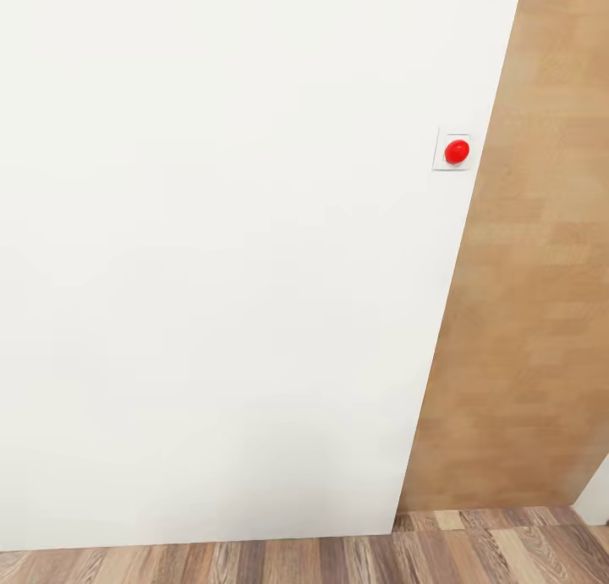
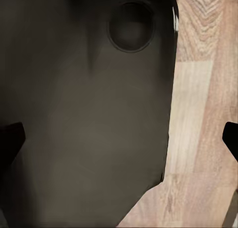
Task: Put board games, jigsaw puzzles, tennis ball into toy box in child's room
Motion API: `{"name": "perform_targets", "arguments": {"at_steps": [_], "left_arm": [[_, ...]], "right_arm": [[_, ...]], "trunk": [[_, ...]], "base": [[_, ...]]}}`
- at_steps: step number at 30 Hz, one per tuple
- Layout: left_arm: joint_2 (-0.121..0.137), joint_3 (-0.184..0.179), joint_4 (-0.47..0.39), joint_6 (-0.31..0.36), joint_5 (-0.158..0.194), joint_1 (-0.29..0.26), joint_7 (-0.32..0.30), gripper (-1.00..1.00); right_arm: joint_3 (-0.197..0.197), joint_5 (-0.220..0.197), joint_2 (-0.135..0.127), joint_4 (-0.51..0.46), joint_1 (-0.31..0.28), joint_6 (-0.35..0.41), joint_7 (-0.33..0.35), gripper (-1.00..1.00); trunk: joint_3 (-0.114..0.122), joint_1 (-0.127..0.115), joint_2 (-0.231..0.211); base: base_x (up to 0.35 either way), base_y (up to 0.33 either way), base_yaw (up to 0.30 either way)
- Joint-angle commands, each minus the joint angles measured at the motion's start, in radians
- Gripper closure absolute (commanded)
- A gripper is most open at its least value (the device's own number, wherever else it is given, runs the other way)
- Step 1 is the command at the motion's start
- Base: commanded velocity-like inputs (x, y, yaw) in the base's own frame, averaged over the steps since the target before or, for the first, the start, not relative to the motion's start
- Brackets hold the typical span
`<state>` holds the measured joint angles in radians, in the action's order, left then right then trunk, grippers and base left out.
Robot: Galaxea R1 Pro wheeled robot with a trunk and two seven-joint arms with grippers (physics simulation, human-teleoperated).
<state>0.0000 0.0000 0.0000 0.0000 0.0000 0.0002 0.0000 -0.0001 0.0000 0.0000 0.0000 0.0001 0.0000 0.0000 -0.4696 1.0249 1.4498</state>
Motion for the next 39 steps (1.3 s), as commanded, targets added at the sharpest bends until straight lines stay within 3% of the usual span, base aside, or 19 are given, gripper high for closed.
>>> {"name": "perform_targets", "arguments": {"at_steps": [1, 6, 10, 28, 39], "left_arm": [[0.000, 0.000, 0.000, 0.000, 0.000, 0.000, 0.000, -1.00], [-0.005, -0.001, -0.002, 0.002, 0.000, -0.002, -0.002, -1.00], [-0.008, 0.001, -0.002, 0.001, 0.000, -0.002, -0.001, -1.00], [-0.007, -0.002, -0.002, -0.076, -0.001, -0.002, -0.002, -1.00], [-0.007, -0.002, -0.002, -0.080, -0.001, -0.002, -0.001, -1.00]], "right_arm": [[0.000, 0.000, 0.000, 0.000, 0.000, 0.000, 0.000, -1.00], [-0.001, -0.001, 0.003, 0.000, -0.002, -0.002, -0.001, -1.00], [-0.003, -0.003, 0.023, -0.003, -0.002, -0.004, -0.002, -1.00], [-0.003, -0.007, 0.018, -0.005, -0.002, -0.001, -0.002, -1.00], [-0.007, -0.013, 0.017, -0.005, -0.002, -0.003, -0.002, -1.00]], "trunk": [[0.000, 0.000, 0.000], [0.000, 0.000, 0.000], [0.000, 0.000, 0.000], [0.000, 0.000, 0.000], [0.000, 0.000, 0.000]], "base": [[0.000, 0.000, 0.000], [0.000, 0.000, 0.000], [0.000, 0.000, 0.000], [0.000, 0.000, -0.007], [0.000, 0.000, -0.222]]}}
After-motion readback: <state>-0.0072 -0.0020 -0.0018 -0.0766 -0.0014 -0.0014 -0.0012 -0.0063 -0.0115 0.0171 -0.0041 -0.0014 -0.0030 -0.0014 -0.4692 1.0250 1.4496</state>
